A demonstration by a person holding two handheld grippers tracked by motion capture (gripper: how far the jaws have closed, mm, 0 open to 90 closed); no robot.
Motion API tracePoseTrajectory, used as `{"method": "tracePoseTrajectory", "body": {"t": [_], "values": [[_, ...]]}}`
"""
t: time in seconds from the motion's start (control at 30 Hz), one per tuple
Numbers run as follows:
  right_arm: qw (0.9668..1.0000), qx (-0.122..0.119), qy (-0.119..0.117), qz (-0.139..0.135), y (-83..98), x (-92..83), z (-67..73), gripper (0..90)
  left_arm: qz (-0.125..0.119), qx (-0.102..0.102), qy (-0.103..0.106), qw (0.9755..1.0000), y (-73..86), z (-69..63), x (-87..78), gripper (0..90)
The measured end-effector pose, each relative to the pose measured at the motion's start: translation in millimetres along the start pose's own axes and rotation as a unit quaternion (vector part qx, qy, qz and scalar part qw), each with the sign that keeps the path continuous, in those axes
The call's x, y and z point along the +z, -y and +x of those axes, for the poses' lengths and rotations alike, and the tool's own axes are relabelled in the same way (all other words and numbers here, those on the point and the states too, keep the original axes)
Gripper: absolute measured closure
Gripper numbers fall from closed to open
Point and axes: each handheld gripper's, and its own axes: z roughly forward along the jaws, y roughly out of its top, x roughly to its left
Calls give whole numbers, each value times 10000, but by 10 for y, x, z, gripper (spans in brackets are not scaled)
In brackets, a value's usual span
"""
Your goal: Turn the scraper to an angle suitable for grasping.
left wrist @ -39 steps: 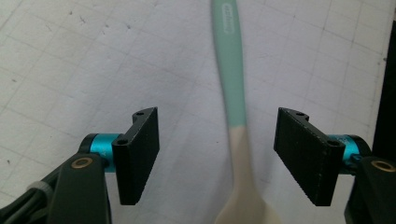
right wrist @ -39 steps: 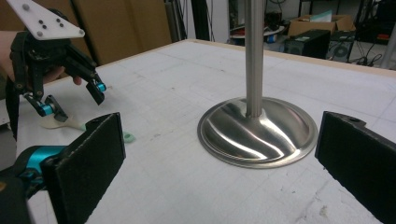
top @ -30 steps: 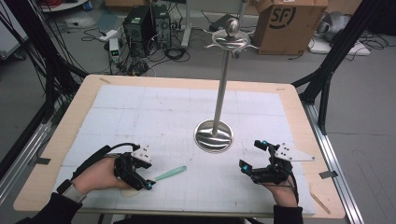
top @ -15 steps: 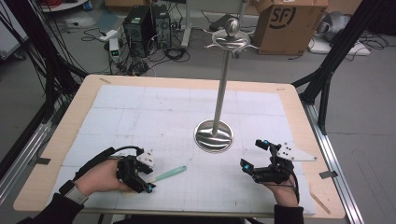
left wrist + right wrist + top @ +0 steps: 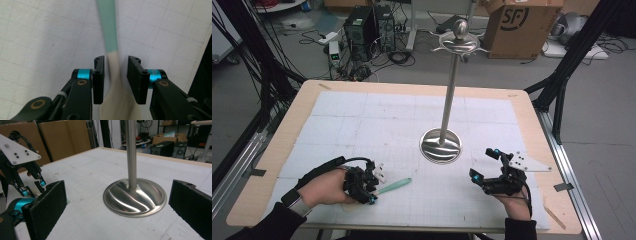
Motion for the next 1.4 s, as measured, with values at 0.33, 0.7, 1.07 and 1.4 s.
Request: {"method": "tracePoseTrajectory", "body": {"t": [0.33,0.7,1.07,1.4], "values": [[9998,-94,-140,-61,-41,52,12,3,11,187,-125,9997,-5,-54,-2,802],[9999,-100,-100,-62,-46,39,31,4,-66,30,-9,10000,15,-17,-2,803],[9997,-49,-94,-206,-61,-26,37,4,8,-108,123,9999,-4,26,-3,803],[9998,-64,-89,-180,-59,-18,23,4,-31,-151,42,9999,-19,25,-13,803]]}}
